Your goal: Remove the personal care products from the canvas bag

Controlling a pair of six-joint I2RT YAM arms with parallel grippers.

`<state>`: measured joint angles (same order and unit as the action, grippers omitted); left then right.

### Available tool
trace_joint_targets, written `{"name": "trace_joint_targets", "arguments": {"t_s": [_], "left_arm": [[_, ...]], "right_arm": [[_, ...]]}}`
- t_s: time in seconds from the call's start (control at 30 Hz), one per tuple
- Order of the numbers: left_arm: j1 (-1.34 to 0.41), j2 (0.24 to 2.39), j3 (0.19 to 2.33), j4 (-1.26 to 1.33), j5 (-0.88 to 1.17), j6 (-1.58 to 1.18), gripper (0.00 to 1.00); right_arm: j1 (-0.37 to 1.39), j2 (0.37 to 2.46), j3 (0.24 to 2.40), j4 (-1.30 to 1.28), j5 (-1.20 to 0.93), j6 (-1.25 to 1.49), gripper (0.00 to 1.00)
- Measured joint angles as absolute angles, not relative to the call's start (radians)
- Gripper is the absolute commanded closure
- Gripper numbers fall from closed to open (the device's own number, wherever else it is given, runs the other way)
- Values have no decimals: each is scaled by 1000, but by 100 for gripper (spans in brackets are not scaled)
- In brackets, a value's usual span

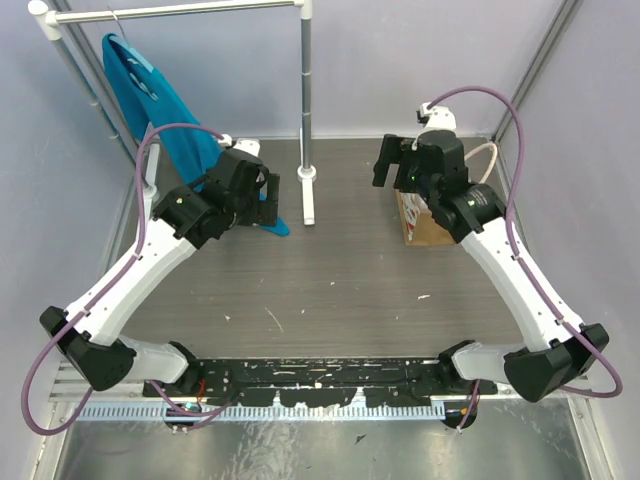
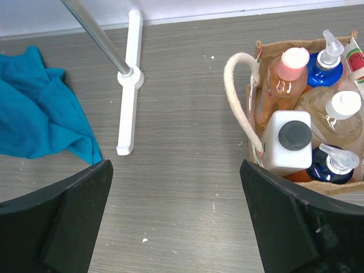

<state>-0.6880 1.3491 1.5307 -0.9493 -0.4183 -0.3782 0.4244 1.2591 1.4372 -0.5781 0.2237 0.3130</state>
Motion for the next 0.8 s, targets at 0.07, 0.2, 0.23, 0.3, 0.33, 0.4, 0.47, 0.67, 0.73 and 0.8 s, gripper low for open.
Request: {"name": "trace_joint_targets", "arguments": {"t_s": [0.07,0.2,0.23,0.3,0.33,0.4,0.47,0.67,0.73,0.8], "left_arm": [[-688,1352,1528,-949,-418,-378,1],[-688,1354,1526,-949,-418,-379,1],[-687,1354,1526,-949,-416,-380,1],[-687,1354,1526,-951,-414,-382,1],[-687,1354,1526,-956,-414,-384,1],[-687,1354,1525,-965,-415,-386,1],[-687,1350,1518,-969,-416,-386,1],[-682,1333,1501,-987,-419,-386,1],[-682,1327,1500,-993,-419,-386,1],[-682,1315,1493,-994,-424,-385,2]], "right_arm": [[446,1269,1444,-595,266,304,0],[443,1313,1472,-643,303,257,0],[420,1344,1502,-667,300,255,0],[357,1406,1547,-686,291,253,0],[313,1439,1563,-693,282,253,0],[243,1477,1567,-707,273,253,0],[186,1502,1568,-732,260,250,0],[119,1578,1647,-764,178,234,5],[110,1607,1667,-755,152,234,5],[104,1632,1671,-748,141,234,6]]}}
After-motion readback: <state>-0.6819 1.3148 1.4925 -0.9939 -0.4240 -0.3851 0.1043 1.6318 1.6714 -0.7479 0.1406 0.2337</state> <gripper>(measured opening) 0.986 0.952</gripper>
